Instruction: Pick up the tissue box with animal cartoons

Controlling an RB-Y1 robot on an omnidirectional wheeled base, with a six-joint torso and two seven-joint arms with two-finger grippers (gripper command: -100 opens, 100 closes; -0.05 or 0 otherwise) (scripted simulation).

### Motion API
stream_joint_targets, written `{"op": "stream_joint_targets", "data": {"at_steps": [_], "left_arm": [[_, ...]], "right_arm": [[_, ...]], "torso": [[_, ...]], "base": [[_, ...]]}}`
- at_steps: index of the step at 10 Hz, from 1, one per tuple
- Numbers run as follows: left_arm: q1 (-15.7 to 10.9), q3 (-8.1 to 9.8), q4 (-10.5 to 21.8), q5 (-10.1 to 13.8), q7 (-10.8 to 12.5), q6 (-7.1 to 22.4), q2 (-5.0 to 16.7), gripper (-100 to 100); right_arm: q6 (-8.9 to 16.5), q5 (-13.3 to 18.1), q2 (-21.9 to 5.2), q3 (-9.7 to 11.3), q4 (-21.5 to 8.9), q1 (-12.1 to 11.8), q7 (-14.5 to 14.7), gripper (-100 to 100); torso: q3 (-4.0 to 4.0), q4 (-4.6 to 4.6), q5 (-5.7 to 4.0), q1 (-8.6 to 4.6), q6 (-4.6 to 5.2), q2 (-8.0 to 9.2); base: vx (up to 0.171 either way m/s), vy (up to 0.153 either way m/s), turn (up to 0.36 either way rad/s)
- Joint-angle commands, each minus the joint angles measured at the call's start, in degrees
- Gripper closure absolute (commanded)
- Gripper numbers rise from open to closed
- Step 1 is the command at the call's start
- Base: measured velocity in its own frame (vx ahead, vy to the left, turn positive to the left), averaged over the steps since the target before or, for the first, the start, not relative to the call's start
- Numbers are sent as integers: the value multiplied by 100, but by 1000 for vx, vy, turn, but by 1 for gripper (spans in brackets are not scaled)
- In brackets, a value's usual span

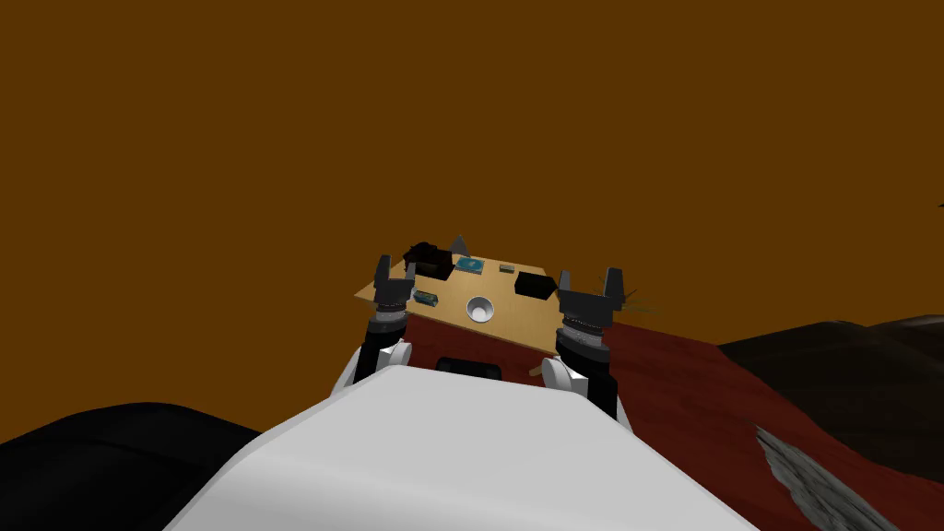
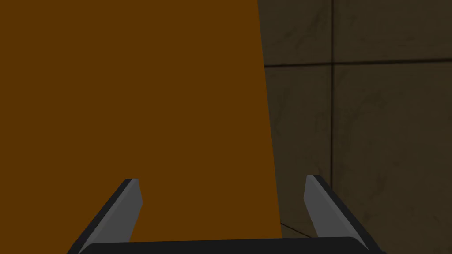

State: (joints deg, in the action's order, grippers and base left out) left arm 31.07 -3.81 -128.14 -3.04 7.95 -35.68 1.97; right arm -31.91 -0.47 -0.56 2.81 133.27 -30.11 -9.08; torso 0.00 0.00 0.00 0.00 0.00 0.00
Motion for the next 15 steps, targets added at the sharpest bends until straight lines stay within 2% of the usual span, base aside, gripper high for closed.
{"op": "stream_joint_targets", "data": {"at_steps": [1,3,4,6,7,8,9,10,11,12,13,14,15], "left_arm": [[-128,3,93,15,-24,210,215,-100],[-315,5,215,32,-63,495,387,-100],[-315,5,215,32,-63,516,387,-100],[-570,3,368,51,-120,874,541,-100],[-570,3,368,51,-120,931,541,-100],[-718,0,454,60,-155,1144,610,-100],[-718,0,454,60,-155,1173,610,-100],[-879,-3,545,69,-194,1403,675,-100],[-879,-3,545,69,-194,1436,675,-100],[-1050,-8,640,78,-235,1668,737,-100],[-1050,-8,640,78,-235,1717,737,-100],[-1231,-12,740,86,-279,1953,797,-100],[-1231,-12,740,86,-279,2013,797,-100]], "right_arm": [[0,0,0,0,0,0,0,0],[0,0,-1,0,0,1,0,0],[0,0,-1,-1,0,1,0,0],[0,0,-1,-1,0,0,0,0],[0,0,-1,-1,0,1,0,0],[0,0,-1,-1,0,0,0,0],[0,0,-1,-1,0,1,0,0],[0,0,-1,-1,0,0,0,0],[0,0,-1,0,0,1,0,0],[0,0,-1,-1,0,0,0,0],[0,0,-1,-1,0,1,0,0],[0,0,-1,-1,0,0,0,0],[0,0,-1,-1,0,1,0,0]], "torso": [[0,0,0,0,0,0],[9,3,6,27,1,16],[11,4,7,32,1,19],[5,2,6,26,1,9],[7,2,8,35,1,12],[7,3,7,30,-1,13],[8,3,7,30,1,14],[9,4,6,24,-1,16],[10,4,6,25,1,18],[10,4,6,25,-1,16],[10,4,7,31,1,17],[9,4,7,29,-1,16],[11,4,8,34,0,19]], "base": [[-26,35,-42],[-56,75,-65],[-32,59,-24],[-31,77,-62],[-40,73,-32],[-46,70,-43],[-47,58,-38],[-56,62,-60],[-46,64,-33],[-52,81,-68],[-46,73,-40],[-59,87,-67],[-50,85,-46]]}}
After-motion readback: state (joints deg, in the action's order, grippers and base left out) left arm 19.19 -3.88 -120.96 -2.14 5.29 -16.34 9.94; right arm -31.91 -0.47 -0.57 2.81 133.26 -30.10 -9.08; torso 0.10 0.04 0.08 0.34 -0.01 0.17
